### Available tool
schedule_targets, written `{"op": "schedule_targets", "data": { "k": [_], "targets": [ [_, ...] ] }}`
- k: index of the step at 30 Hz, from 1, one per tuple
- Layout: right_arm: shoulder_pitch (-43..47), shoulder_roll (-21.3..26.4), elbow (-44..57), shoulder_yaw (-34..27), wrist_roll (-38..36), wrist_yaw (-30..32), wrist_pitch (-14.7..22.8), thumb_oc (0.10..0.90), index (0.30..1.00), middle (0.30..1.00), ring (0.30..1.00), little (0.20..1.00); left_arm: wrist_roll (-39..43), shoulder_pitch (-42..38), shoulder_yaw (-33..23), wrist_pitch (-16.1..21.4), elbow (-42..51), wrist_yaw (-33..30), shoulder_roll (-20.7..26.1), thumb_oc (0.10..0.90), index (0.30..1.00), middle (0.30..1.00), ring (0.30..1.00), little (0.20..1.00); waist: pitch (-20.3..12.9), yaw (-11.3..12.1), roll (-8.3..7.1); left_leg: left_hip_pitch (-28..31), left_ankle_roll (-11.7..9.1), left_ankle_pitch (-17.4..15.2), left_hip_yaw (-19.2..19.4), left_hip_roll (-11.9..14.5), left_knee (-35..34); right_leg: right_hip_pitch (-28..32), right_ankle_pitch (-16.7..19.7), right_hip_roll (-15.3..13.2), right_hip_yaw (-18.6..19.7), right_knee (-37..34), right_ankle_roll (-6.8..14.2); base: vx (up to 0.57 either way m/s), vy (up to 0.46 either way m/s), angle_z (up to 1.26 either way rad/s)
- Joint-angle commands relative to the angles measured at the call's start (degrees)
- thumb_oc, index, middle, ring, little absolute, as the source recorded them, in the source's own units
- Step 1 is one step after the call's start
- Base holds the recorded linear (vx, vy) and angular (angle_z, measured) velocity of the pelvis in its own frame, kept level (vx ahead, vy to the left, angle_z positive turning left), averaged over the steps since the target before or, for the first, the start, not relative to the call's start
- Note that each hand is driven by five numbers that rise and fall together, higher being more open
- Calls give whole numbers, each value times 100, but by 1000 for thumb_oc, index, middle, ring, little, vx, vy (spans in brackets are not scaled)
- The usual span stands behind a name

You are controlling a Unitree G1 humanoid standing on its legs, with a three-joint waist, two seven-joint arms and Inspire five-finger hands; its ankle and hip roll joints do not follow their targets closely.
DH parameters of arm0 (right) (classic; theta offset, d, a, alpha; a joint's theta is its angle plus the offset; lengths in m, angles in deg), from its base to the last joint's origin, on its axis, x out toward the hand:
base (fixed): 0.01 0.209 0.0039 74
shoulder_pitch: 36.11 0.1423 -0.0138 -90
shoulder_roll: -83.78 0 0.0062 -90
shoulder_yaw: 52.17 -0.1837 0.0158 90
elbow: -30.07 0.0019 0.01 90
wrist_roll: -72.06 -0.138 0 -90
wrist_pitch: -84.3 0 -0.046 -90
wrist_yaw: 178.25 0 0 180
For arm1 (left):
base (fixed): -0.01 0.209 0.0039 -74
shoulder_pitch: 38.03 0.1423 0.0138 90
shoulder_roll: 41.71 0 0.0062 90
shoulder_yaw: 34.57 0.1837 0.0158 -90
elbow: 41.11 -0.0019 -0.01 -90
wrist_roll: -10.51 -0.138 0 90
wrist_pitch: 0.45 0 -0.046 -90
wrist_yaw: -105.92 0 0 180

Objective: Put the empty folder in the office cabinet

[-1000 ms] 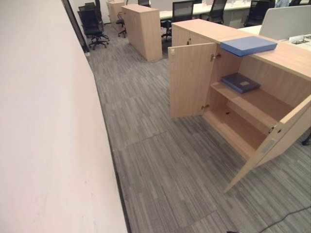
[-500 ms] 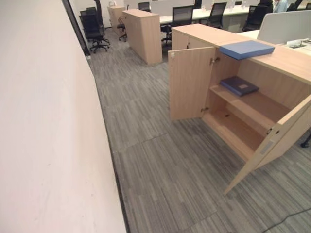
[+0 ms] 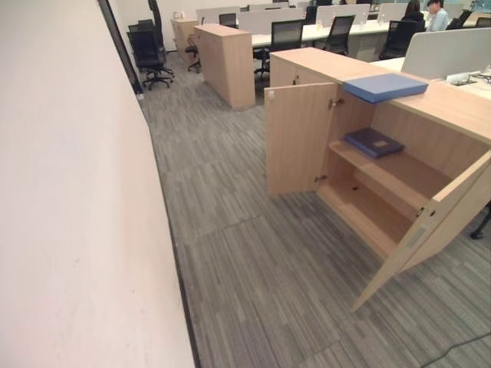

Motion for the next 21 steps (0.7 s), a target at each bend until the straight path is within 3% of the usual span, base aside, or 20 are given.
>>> {"op": "schedule_targets", "data": {
  "k": [1, 4, 6, 8, 11, 13, 17, 21],
  "targets": [
    [295, -6, -235, 303, -137, 47, -3, 800, 900, 900, 900, 900, 120, -341, -36, -41, -351, -30, 13, 800, 900, 900, 900, 900, 659, 210, -421, -1517, 54, -145, 172, -168, 2300, 225, -560, -297, -135, 339, 130, 5, -63, 14],
    [298, 28, -240, 325, -128, 49, -21, 800, 900, 900, 900, 900, 175, -298, -91, -35, -360, -30, 26, 800, 900, 900, 900, 900, 636, 289, -444, -1939, 149, -52, 284, -124, 2209, 335, -669, -287, -151, 287, 135, 177, -18, -8],
    [243, 53, -214, 312, -119, 35, -11, 800, 900, 900, 900, 900, 241, -202, -195, -28, -417, -54, 65, 800, 900, 900, 900, 900, 547, 436, -341, -1913, 38, 613, 154, 84, 823, 584, -804, -216, -72, 190, 204, 349, 105, -5],
    [223, 80, -213, 274, -150, 71, 4, 800, 900, 900, 900, 900, 304, -168, -248, -1, -421, -86, 103, 800, 900, 900, 900, 900, 588, 516, -303, -2066, -54, 913, 178, 195, -1, 820, -882, -252, -10, 121, 232, 271, 113, -5],
    [192, 80, -236, 238, -153, 82, 2, 800, 900, 900, 900, 900, 337, -118, -297, 8, -438, -100, 110, 800, 900, 900, 900, 900, 595, 587, -264, -2086, -134, 1058, 238, 261, -436, 1025, -933, -289, 75, 64, 278, 268, 136, 8],
    [98, 34, -307, 185, 1, 33, -35, 800, 900, 900, 900, 900, 204, 56, -421, -28, -552, -70, 113, 800, 900, 900, 900, 900, 297, 640, -152, -1789, -209, 1296, 289, 349, -636, 1281, -1028, -345, 144, -43, 424, 439, 252, -9],
    [11, -58, -379, 148, 100, -60, -59, 800, 900, 900, 900, 900, 55, 162, -525, -29, -626, -24, 174, 800, 900, 900, 900, 900, 33, 764, -256, -1590, -122, 1273, 434, 227, -606, 1339, -1040, -716, 76, -29, 670, 303, 238, -6],
    [32, -137, -375, 166, 166, -129, -87, 800, 900, 900, 900, 900, -39, 152, -534, -42, -620, -9, 227, 800, 900, 900, 900, 900, -110, 853, -402, -1522, 109, 984, 561, -96, -412, 1266, -786, -1201, 23, 239, 983, 229, 242, -15]
  ]
}}
